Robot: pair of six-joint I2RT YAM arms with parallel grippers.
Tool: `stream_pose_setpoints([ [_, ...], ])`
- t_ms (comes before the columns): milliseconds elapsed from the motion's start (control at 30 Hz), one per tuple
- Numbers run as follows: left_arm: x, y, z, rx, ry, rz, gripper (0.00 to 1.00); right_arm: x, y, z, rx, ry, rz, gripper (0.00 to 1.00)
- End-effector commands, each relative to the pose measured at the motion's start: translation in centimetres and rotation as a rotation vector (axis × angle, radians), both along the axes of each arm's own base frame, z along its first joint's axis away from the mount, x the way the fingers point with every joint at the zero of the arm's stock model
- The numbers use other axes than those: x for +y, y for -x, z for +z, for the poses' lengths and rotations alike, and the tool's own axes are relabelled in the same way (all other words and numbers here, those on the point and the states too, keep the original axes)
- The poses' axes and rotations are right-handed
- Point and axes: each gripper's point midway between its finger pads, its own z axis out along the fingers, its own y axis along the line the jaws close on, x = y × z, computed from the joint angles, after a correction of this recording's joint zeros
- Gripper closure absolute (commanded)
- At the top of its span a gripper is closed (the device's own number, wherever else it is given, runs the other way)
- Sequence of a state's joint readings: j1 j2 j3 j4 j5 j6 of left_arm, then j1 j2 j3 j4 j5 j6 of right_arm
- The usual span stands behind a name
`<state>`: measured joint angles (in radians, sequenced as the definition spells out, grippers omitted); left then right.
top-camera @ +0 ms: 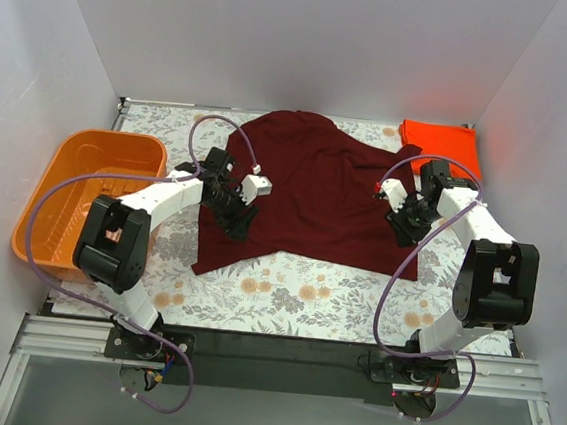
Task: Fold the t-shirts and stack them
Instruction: Flatten the tshirt out
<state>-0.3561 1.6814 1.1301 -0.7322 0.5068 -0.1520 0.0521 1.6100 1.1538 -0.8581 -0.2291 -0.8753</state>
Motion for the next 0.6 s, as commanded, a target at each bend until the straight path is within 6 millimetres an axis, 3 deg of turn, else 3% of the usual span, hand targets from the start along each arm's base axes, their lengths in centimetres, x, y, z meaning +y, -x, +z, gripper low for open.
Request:
stream_pose_setpoints([
  [0, -1.8, -1.7, 0.8, -0.090, 0.044, -0.061, 0.52, 0.0, 0.6, -0.4, 0.029, 0.000, -0.045, 0.63],
  [567, -3.6, -3.0, -2.4, -0.126, 0.008, -0.173, 0.54, -0.5, 0.9, -0.5, 0.030, 0.026, -0.040, 0.64],
])
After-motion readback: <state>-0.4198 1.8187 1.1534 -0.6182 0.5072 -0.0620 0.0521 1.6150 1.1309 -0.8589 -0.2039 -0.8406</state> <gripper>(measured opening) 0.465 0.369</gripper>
